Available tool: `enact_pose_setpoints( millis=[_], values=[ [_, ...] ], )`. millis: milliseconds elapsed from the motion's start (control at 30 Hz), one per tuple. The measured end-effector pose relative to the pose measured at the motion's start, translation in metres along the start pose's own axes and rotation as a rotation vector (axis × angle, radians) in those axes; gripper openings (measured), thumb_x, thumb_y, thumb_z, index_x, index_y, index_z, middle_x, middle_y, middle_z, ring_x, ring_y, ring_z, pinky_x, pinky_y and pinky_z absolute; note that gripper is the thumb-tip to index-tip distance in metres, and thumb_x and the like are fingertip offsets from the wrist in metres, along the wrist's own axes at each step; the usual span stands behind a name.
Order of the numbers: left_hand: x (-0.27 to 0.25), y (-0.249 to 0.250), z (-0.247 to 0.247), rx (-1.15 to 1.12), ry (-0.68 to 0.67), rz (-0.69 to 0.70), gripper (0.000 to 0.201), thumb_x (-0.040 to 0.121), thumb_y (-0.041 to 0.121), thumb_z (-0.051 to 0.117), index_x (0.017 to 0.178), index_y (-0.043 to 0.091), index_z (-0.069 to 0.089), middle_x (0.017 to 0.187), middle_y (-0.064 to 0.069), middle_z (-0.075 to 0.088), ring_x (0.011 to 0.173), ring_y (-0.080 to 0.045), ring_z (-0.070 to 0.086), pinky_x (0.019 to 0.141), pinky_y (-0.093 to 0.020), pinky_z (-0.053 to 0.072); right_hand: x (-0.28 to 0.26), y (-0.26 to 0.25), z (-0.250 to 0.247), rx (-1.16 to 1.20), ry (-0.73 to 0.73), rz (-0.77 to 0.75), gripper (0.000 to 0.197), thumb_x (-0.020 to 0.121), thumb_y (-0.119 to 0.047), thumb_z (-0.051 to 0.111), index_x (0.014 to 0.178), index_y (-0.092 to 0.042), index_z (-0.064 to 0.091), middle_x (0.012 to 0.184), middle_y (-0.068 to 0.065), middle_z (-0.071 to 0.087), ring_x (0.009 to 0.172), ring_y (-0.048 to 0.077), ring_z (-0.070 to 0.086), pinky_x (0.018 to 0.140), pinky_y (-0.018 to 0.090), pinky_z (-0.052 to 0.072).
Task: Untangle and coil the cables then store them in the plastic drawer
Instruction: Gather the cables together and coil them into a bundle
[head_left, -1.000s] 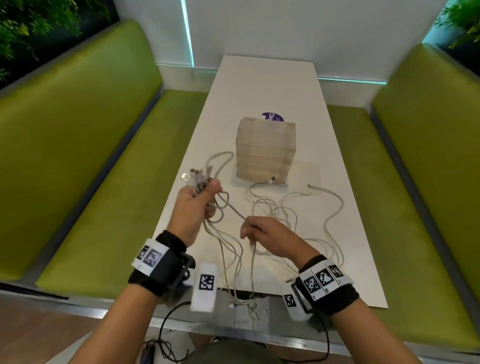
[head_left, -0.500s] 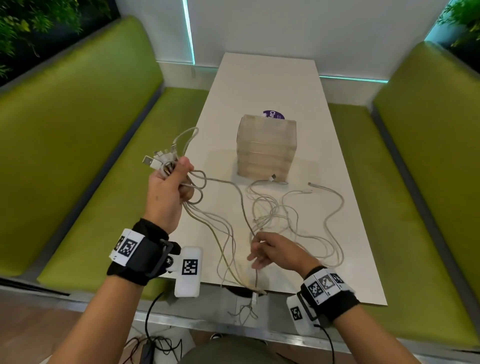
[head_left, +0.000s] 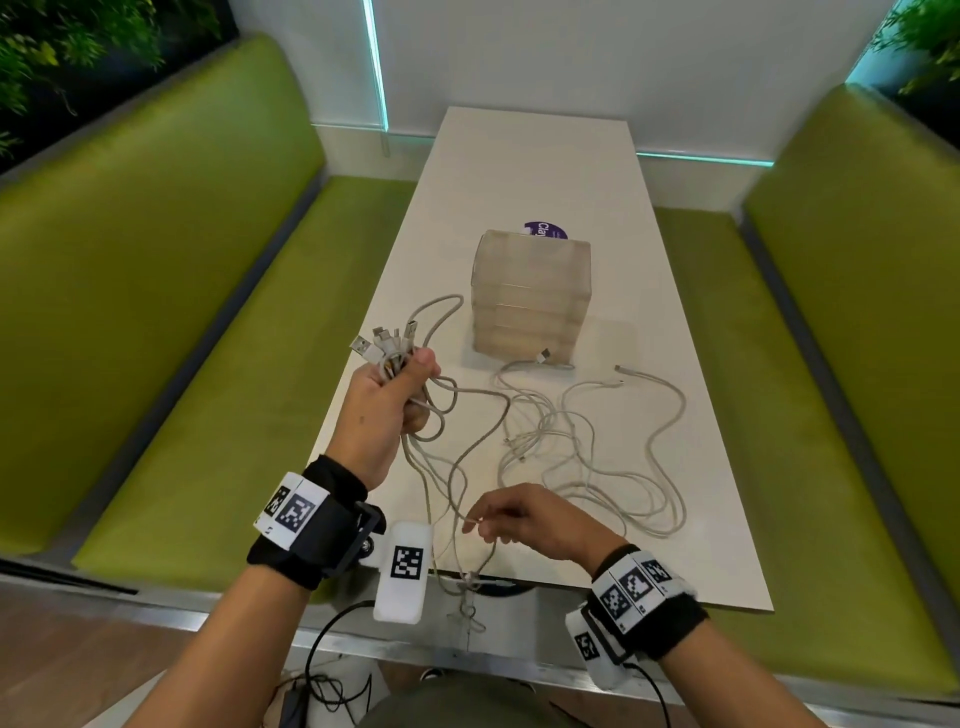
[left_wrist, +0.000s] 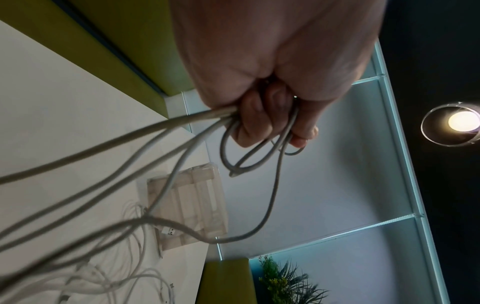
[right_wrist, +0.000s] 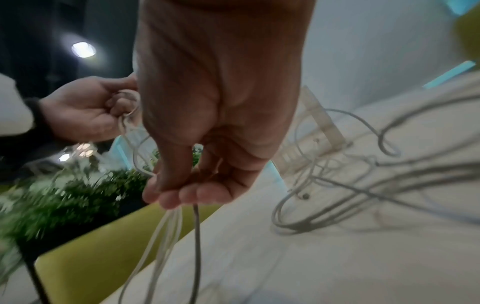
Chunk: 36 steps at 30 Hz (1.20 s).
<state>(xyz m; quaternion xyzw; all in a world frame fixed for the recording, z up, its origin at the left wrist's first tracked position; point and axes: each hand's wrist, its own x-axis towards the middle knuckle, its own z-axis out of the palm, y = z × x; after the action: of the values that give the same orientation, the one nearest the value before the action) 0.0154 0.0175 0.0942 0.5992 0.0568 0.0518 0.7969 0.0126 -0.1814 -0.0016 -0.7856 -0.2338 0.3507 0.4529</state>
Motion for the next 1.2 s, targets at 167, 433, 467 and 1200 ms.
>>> enact_pose_setpoints(
  millis=[167,433,467,1200],
  values=[
    [-0.003,-0.004,0.000,0.054,0.016,-0.031,0.027,0.095,0.022,0.053,0.070,0.013,0.058,0.049,0.008,0.022,0.043,-0.007,0.016,0.047,-0.028,0.011,-0.003,-0.012,-0.003,-0.383,0.175,-0.058,0.020,0.094,-0.029,0.056,0.107,-0.027,0.071,0.091,-0.011,0.068,0.079,0.005,0.058,0.074,0.024,0.045],
    [-0.001,-0.008,-0.003,0.130,-0.017,-0.106,0.028,0.095,0.021,0.054,0.071,0.009,0.057,0.049,0.007,0.023,0.041,-0.008,0.017,0.043,-0.022,0.015,-0.010,-0.005,-0.036,-0.175,0.468,-0.349,0.018,0.087,0.001,0.062,0.092,-0.012,0.074,0.117,0.000,0.053,0.091,0.004,0.059,0.087,0.021,0.049],
    [-0.002,-0.009,-0.003,0.157,-0.040,-0.138,0.028,0.095,0.021,0.055,0.070,0.008,0.057,0.049,0.008,0.024,0.040,-0.007,0.017,0.041,-0.020,0.017,-0.012,-0.010,-0.040,-0.141,0.523,-0.382,0.018,0.086,0.001,0.065,0.089,-0.013,0.075,0.124,-0.001,0.049,0.092,0.003,0.056,0.087,0.015,0.046],
    [-0.009,-0.011,0.001,0.437,-0.321,-0.264,0.030,0.079,0.039,0.065,0.075,0.015,0.047,0.052,0.013,0.028,0.045,-0.007,0.020,0.044,-0.020,0.020,-0.022,-0.015,-0.015,-0.123,-0.061,-0.003,0.010,0.079,-0.008,0.073,0.088,-0.008,0.077,0.085,-0.007,0.073,0.077,-0.008,0.062,0.074,0.005,0.040]
  ],
)
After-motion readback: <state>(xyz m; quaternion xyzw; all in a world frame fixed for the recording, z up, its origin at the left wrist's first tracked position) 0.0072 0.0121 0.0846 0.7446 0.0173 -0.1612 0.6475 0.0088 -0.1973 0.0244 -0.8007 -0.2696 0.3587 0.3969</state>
